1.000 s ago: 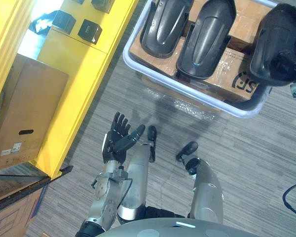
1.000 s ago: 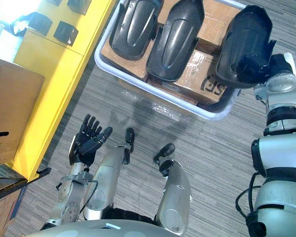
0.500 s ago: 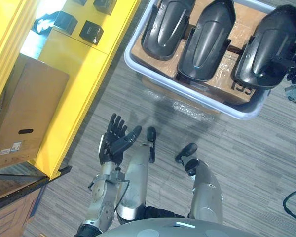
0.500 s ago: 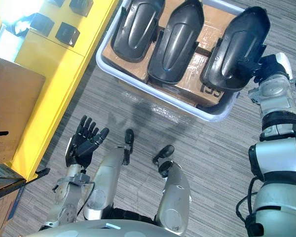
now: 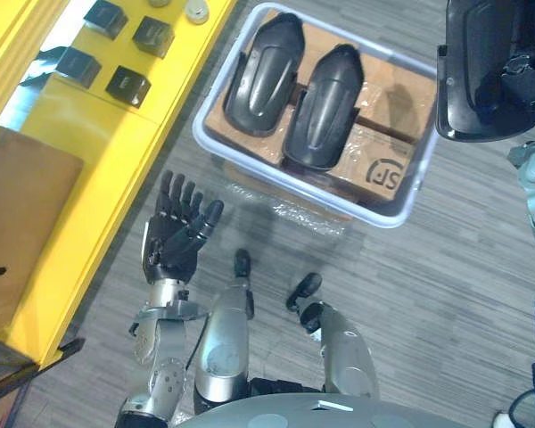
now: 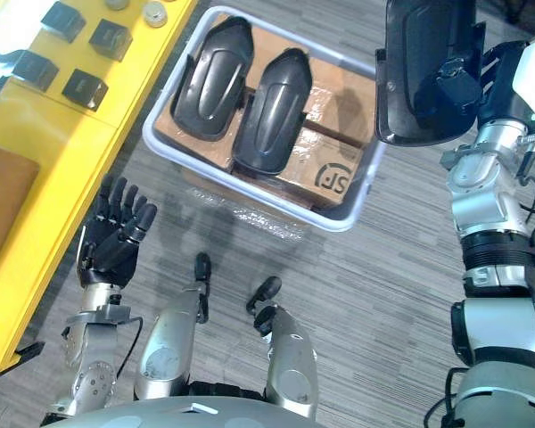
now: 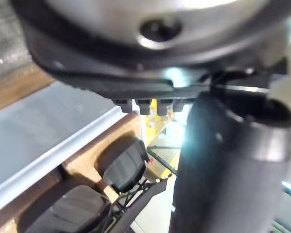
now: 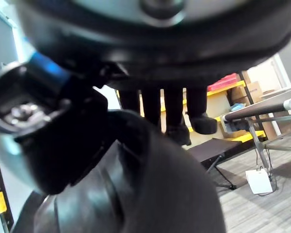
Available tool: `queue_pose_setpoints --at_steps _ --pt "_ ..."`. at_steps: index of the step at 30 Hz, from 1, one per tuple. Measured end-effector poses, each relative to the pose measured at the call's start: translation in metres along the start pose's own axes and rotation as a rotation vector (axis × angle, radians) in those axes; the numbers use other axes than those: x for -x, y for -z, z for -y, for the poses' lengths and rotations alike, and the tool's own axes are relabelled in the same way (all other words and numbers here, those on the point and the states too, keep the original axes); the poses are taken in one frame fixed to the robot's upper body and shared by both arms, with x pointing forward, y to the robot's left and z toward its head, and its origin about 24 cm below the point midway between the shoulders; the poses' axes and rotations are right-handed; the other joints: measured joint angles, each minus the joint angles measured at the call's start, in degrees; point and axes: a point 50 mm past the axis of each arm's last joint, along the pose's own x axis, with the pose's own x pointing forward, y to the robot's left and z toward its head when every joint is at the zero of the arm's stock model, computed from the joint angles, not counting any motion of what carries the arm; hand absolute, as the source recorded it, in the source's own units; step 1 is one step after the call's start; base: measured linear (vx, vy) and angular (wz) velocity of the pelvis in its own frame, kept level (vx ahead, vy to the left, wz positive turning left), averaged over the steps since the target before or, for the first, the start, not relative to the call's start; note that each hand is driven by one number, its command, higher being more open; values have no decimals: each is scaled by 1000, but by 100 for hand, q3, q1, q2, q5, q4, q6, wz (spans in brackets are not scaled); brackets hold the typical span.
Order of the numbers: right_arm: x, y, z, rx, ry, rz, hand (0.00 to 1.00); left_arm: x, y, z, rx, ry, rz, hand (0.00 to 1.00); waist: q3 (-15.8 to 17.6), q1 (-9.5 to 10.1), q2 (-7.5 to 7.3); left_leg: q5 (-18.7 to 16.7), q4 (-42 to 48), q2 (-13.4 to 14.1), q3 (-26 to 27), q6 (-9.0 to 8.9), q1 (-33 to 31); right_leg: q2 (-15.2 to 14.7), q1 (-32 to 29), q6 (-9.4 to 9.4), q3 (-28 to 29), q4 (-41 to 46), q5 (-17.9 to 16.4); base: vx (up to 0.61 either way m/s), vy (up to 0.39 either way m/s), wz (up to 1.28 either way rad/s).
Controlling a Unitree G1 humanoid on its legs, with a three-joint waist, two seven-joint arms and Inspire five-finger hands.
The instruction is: Walk over and take three plastic housings, then place them on the shelf
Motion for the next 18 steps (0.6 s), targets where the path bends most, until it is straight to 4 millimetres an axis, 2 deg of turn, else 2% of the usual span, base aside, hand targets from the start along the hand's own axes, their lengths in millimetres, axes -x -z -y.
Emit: queue_pose_setpoints --at_steps 4,7,9,13,15,18 --pt "18 -2 -15 17 -29 43 0 -16 -7 12 27 64 6 100 -245 -98 -13 11 -230 -22 50 -2 274 96 278 63 42 -352 115 93 48 -6" --pt "27 -16 -15 28 -23 152 0 -29 -7 27 49 138 -26 100 -399 -118 81 51 -472 -65 165 -4 575 140 517 130 110 -609 201 94 55 -14" --pt "32 -39 -13 -8 4 267 0 -39 -1 38 69 194 -99 100 -606 -176 156 91 -711 -110 269 0 834 163 697 174 154 -814 267 104 65 -15" --pt "46 -71 -19 -108 15 415 0 -47 13 58 179 285 -251 100 -942 -276 173 94 -945 -174 433 0 1258 184 1037 257 299 -1065 322 122 52 -19" --pt "57 -89 -20 -152 17 516 0 -50 25 76 198 359 -332 100 -1182 -310 185 94 -1064 -220 543 0 1446 193 1184 311 398 -1229 372 97 48 -21" --pt "68 -107 -23 -217 -1 601 0 -57 30 87 218 398 -370 100 -1283 -403 180 94 -1125 -251 614 0 1650 194 1368 342 473 -1332 401 66 35 -15"
